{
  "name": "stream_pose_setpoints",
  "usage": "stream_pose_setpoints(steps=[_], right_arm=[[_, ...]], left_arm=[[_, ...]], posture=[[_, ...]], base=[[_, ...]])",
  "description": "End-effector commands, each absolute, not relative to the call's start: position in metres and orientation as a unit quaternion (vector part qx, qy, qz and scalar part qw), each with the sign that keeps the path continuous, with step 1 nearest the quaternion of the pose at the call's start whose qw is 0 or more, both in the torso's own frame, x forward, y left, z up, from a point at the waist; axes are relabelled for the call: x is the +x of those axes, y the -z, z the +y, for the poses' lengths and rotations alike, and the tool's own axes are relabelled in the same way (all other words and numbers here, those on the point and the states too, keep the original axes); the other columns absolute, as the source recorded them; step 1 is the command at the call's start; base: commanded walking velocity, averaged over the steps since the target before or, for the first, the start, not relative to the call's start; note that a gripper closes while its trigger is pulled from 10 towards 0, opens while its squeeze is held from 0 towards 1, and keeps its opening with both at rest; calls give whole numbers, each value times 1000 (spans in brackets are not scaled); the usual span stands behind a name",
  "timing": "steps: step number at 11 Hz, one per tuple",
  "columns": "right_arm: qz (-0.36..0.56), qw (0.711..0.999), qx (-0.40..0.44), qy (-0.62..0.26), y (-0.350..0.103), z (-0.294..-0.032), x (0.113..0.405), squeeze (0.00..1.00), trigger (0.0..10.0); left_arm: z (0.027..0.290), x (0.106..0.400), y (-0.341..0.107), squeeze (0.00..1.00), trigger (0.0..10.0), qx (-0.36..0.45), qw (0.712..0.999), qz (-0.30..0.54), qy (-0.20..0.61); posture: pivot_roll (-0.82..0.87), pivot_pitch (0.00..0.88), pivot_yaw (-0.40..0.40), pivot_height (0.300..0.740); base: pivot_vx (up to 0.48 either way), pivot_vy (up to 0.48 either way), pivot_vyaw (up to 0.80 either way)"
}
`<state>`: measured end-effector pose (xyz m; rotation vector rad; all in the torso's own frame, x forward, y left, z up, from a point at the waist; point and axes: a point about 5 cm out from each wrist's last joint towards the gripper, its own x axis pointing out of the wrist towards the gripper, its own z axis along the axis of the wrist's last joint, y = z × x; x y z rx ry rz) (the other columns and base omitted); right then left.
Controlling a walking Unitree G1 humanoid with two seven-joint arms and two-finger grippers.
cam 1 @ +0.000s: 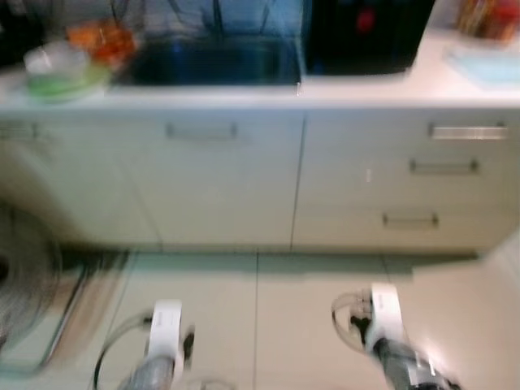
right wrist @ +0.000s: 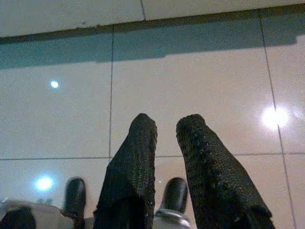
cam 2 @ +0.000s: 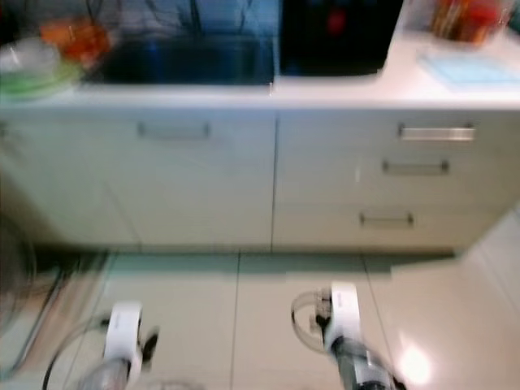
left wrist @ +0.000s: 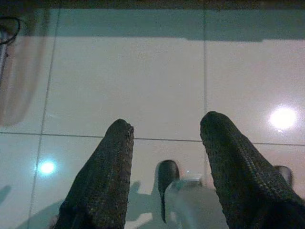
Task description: Kitchen organization
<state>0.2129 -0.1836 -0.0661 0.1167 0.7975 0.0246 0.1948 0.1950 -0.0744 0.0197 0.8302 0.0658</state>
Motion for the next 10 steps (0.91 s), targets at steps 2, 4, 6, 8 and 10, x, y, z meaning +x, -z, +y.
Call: stream_pose_setpoints(steps=[2,4,6,8,10], right_arm=[[368,928,57,-20,59,-177,224,0,10000],[330,943,38,-34,47,-177,241,0,10000],[265,962,17,-62,25,-171,267,0,10000],[190,978,22,-87,-4,-162,295,0,10000],[81,989,32,-119,-47,-146,326,0,10000]], left_arm=[[200,197,72,0,10000,21,918,394,-37],[201,217,58,0,10000,30,939,340,-49],[205,243,34,0,10000,37,964,254,-72],[208,268,7,0,10000,43,980,173,-86],[201,295,-32,0,10000,62,993,70,-74]], posture=[[57,46,36,740],[60,55,39,740],[60,61,38,740],[60,67,36,740],[60,73,34,740]], base=[[0,0,0],[0,0,0],[0,0,0],[0,0,0],[0,0,0]])
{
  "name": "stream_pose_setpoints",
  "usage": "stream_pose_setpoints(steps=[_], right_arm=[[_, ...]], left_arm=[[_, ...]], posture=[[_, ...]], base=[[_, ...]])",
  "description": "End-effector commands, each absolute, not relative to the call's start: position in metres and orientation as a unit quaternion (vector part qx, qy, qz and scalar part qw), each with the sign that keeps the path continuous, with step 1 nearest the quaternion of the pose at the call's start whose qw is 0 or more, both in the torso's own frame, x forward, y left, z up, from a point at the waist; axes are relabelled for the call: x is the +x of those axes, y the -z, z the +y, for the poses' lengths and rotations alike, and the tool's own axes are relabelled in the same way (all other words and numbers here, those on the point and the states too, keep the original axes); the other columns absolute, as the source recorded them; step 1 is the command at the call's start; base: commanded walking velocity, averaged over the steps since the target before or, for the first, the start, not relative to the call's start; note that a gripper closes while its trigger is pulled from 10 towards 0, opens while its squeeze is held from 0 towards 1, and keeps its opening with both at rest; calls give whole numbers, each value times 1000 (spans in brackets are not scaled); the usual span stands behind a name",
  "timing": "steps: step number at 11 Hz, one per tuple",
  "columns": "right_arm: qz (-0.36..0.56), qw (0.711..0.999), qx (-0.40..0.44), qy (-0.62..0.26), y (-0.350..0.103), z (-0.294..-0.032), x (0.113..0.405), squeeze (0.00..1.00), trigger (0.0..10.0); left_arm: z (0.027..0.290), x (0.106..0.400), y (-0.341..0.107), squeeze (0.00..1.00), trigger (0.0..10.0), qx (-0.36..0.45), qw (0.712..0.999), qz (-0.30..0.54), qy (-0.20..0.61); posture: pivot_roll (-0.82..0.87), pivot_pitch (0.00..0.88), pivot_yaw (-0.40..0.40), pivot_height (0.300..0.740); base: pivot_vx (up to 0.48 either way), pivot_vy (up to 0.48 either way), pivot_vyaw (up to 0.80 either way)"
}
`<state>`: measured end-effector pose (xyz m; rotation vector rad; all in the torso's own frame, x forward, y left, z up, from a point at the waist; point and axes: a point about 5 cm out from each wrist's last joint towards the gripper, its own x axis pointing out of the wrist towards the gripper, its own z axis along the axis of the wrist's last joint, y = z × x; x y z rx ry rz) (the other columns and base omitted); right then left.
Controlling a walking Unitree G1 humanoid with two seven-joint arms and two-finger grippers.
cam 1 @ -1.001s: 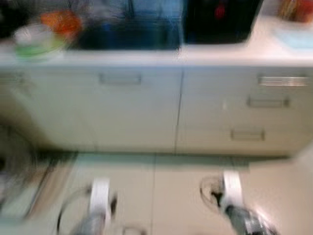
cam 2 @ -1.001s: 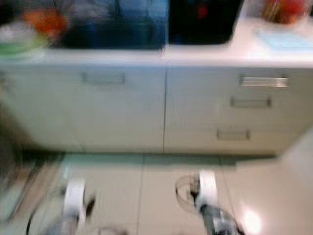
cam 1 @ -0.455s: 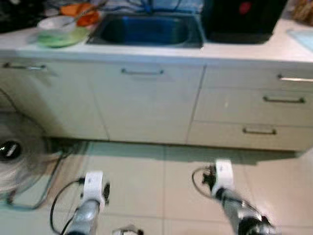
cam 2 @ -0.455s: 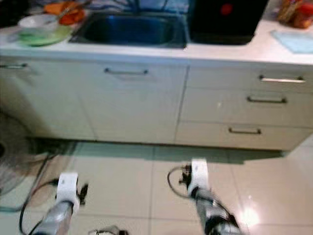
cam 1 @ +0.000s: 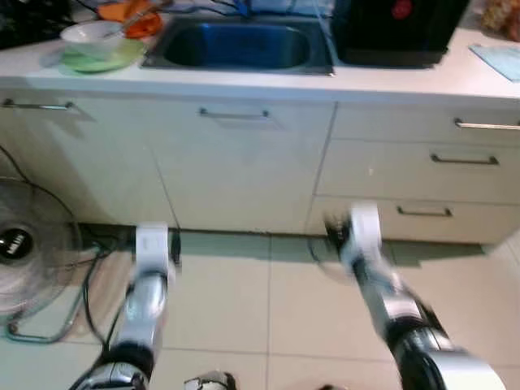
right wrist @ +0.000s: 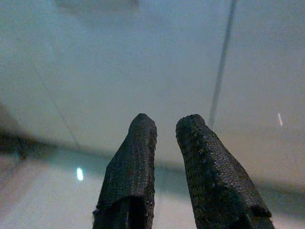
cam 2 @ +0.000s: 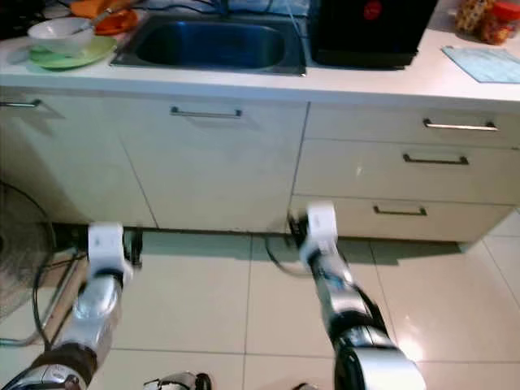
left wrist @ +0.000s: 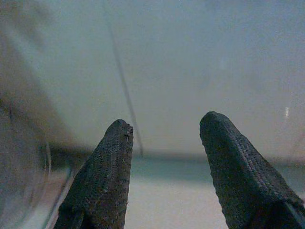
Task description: Kitchen organization
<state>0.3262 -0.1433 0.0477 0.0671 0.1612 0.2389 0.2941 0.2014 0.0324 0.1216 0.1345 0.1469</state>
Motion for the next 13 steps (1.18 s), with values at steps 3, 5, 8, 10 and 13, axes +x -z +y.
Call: stream_pose_setpoints(steps=[3,5,8,10,13], right_arm=[[-143,979,60,-132,-151,-127,363,0,10000],[-181,972,68,-133,-172,-120,364,0,10000],[-171,971,67,-152,-172,-110,361,0,10000],[-177,966,73,-174,-177,-100,359,0,10000],[-171,965,67,-186,-177,-95,358,0,10000]], left_arm=[[180,326,-124,0,10000,72,986,-136,-63],[174,331,-143,0,10000,57,982,-163,-74],[157,330,-157,0,10000,57,982,-175,-52],[152,331,-165,0,10000,57,980,-184,-45],[151,329,-169,0,10000,61,980,-183,-47]], posture=[[63,81,26,740],[63,79,24,740],[70,89,24,740],[72,91,24,740],[83,96,18,740]], base=[[95,0,0],[351,0,0],[431,0,646],[433,0,0],[435,0,654]])
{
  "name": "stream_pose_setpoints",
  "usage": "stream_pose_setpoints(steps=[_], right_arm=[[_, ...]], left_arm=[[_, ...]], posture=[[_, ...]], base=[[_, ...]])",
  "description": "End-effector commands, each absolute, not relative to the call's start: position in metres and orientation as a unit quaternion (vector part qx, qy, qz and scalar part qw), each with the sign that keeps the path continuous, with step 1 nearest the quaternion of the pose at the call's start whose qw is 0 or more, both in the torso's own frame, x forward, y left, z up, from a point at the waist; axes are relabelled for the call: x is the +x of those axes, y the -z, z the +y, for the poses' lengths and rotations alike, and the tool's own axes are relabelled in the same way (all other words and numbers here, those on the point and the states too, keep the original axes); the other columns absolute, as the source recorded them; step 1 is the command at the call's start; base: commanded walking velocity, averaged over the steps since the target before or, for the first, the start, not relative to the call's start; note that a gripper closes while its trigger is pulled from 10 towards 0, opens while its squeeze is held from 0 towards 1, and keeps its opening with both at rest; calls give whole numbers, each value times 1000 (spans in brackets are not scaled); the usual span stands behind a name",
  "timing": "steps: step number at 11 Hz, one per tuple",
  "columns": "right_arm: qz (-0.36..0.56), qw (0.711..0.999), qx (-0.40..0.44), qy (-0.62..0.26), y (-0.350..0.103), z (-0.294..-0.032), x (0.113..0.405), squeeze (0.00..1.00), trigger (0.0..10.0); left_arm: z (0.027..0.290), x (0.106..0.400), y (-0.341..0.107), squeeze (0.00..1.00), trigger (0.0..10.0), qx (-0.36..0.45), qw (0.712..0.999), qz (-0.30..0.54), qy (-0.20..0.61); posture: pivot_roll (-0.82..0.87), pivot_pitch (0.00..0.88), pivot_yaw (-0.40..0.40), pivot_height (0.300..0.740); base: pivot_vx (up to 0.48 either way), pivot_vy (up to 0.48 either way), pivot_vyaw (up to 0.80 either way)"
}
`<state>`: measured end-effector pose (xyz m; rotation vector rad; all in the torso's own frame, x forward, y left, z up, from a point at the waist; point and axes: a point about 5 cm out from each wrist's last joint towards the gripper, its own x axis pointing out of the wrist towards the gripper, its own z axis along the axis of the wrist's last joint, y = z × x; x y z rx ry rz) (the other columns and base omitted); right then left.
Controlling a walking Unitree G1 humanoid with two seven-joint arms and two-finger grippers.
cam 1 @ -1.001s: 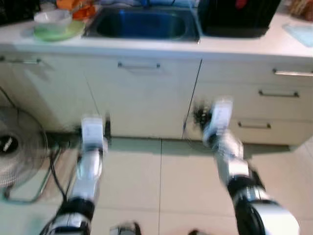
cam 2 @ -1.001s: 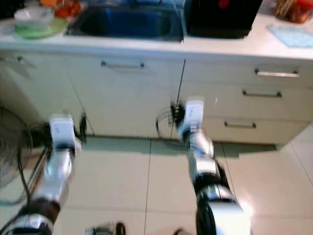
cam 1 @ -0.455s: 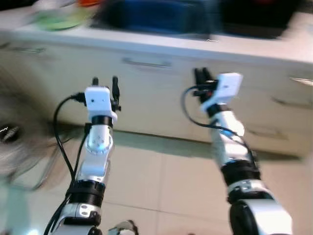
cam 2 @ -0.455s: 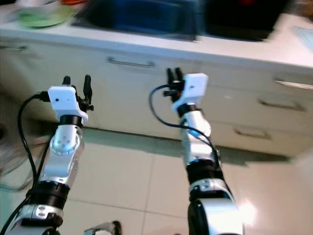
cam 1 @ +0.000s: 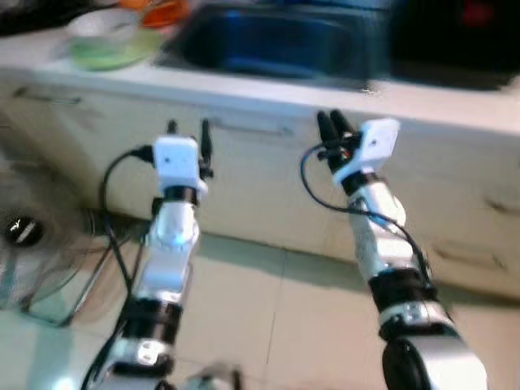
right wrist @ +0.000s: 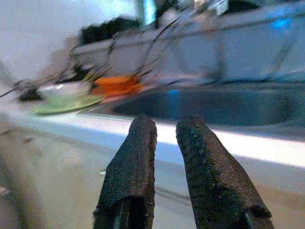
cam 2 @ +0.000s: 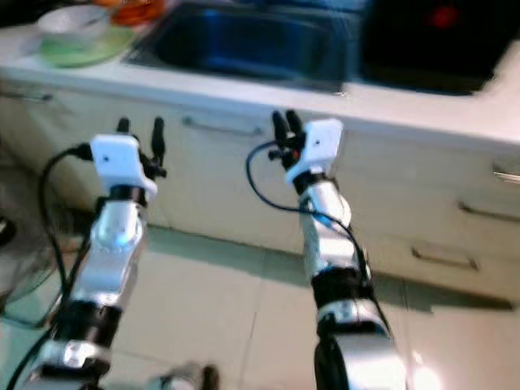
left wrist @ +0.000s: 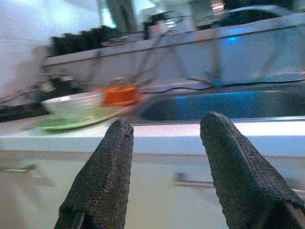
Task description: Kitchen organization
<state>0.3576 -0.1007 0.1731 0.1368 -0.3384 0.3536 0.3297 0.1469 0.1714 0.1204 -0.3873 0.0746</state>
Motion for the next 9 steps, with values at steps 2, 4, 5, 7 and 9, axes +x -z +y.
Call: stream_pose_setpoints(steps=[2,4,5,7,9], right_arm=[[-169,965,69,-189,-177,-95,357,0,10000],[-166,965,75,-191,-176,-95,357,0,10000],[-167,963,74,-198,-177,-93,356,0,10000],[-163,963,75,-199,-176,-91,357,0,10000],[-163,964,83,-194,-179,-93,360,0,10000]], left_arm=[[148,328,-168,0,10000,60,981,-181,-44],[147,327,-168,0,10000,59,981,-180,-40],[146,328,-169,0,10000,58,981,-182,-37],[143,327,-170,0,10000,54,981,-184,-29],[143,328,-172,0,10000,53,981,-185,-28]], posture=[[81,73,19,740],[82,54,19,740],[82,51,19,740],[89,32,19,740],[89,34,22,740]], base=[[433,0,731],[433,0,0],[431,0,0],[394,161,0],[324,354,0]])
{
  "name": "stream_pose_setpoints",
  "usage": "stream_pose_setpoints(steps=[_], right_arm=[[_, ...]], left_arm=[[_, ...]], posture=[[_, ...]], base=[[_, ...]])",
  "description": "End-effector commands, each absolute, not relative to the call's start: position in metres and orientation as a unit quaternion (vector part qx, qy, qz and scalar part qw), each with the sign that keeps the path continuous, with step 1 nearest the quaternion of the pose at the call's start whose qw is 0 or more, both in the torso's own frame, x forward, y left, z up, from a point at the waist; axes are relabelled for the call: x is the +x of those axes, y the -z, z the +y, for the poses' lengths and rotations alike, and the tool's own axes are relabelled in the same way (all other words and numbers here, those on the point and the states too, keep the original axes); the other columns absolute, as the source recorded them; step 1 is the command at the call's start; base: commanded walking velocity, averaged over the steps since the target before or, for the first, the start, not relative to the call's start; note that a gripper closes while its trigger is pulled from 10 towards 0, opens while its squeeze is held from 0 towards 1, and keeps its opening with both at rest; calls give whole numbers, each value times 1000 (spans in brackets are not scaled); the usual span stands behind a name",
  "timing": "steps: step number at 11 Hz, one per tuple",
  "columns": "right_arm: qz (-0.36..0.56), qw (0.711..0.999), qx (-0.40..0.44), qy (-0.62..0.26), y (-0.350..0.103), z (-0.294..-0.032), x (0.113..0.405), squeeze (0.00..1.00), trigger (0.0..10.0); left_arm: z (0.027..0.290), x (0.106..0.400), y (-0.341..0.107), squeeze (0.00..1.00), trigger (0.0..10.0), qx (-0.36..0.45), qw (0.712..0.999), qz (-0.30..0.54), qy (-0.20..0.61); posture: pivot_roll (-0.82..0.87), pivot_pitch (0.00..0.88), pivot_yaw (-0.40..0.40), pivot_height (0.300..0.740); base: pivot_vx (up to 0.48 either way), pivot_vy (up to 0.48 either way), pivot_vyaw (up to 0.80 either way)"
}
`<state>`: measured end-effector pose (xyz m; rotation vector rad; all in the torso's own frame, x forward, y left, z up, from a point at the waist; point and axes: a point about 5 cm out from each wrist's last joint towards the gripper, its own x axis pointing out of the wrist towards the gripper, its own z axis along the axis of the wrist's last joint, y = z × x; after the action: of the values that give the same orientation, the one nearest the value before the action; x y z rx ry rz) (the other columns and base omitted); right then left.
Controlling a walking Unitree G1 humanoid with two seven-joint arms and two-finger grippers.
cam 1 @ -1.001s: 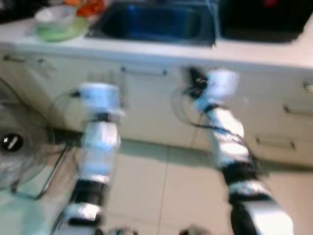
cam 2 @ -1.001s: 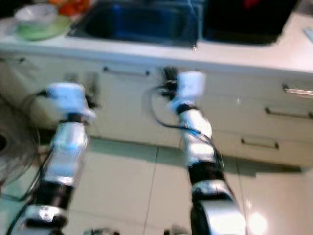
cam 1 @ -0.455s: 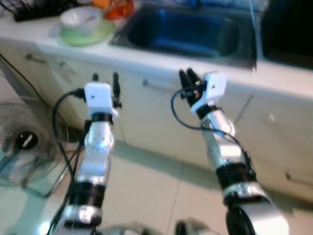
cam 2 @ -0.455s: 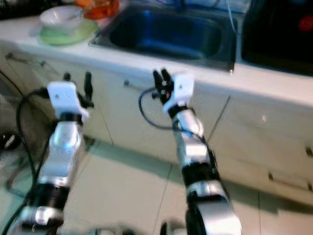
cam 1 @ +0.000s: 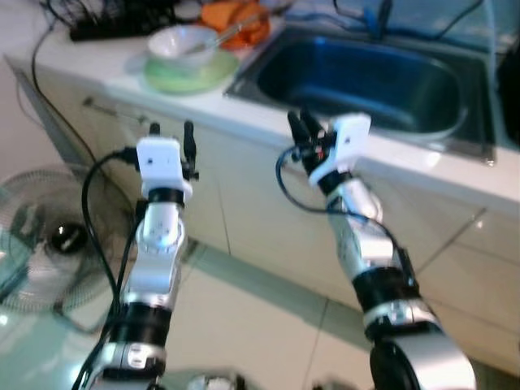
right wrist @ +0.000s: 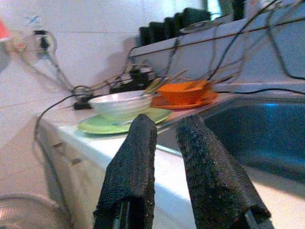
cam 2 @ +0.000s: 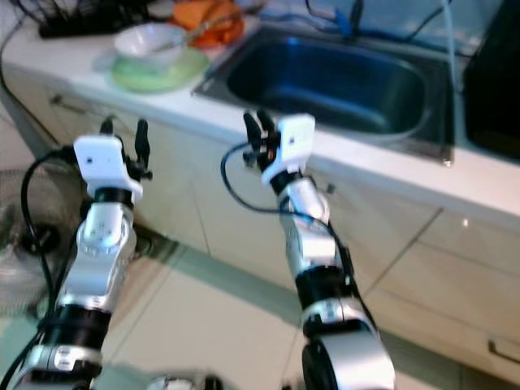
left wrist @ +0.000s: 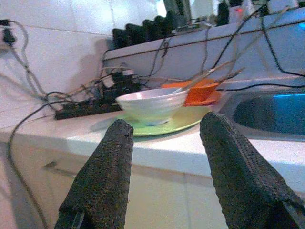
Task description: Kitchen organization
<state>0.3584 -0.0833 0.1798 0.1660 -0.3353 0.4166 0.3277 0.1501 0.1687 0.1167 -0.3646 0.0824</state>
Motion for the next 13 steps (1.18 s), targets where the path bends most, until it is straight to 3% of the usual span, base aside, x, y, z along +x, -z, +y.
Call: stream_pose_setpoints(steps=[1,7,10,13], right_arm=[[-162,965,89,-185,-179,-95,360,0,10000],[-154,966,101,-180,-179,-95,363,0,10000],[-147,967,104,-179,-178,-95,364,0,10000],[-152,968,104,-171,-179,-96,364,0,10000]], left_arm=[[141,328,-172,0,10000,54,981,-185,-24],[140,329,-172,0,10000,57,982,-181,-13],[139,329,-172,0,10000,58,982,-179,0],[127,327,-169,0,10000,73,981,-175,44]], posture=[[86,36,23,740],[91,49,24,740],[93,54,23,740],[97,59,19,740]], base=[[326,352,0],[382,288,-133],[452,0,-800],[0,0,0]])
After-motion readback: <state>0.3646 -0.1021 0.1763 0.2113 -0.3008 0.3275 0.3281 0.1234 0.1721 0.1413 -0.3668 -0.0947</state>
